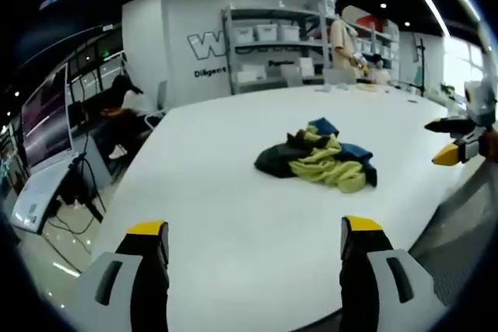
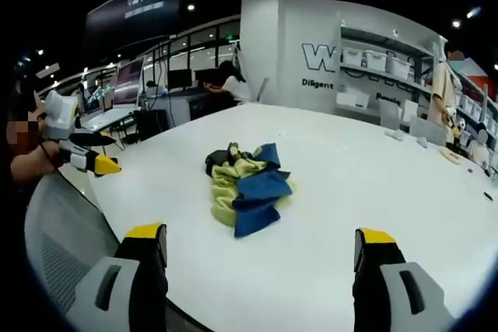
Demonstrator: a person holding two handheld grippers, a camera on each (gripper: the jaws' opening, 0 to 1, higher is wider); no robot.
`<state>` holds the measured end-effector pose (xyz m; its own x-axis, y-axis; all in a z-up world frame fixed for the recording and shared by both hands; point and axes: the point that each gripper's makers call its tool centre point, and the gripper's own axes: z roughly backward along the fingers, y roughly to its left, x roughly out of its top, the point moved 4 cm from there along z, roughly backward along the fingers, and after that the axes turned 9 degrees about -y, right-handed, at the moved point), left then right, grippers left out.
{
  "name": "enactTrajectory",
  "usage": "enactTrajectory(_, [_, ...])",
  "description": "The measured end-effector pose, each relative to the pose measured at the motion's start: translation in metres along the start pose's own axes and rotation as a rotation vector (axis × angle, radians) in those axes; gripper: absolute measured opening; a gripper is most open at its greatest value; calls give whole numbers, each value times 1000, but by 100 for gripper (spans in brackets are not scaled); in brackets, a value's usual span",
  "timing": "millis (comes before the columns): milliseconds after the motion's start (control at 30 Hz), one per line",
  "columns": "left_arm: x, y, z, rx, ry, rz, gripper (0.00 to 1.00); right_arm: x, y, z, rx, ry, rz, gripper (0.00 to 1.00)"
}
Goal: Fold the garment on the visible template until the final outline fits inside the template.
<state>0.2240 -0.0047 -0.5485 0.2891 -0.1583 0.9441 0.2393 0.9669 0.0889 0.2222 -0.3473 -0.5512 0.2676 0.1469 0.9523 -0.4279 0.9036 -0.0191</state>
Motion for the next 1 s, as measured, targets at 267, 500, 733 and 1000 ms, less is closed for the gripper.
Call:
enactTrajectory(267, [1,0,0,0,-8,1,89,-1,1,0,2,9,-2,99])
enactTrajectory(500, [0,0,0,-5,-1,4,88,-1,0,0,-5,9,5,98])
enactTrajectory(733, [-1,-1,0,-9,8,4,88,-1,1,0,-7,18,4,97])
enactTrajectory(1000, [-2,-2,0,-13,14,-5,87,-1,1,1,-15,17,3,96])
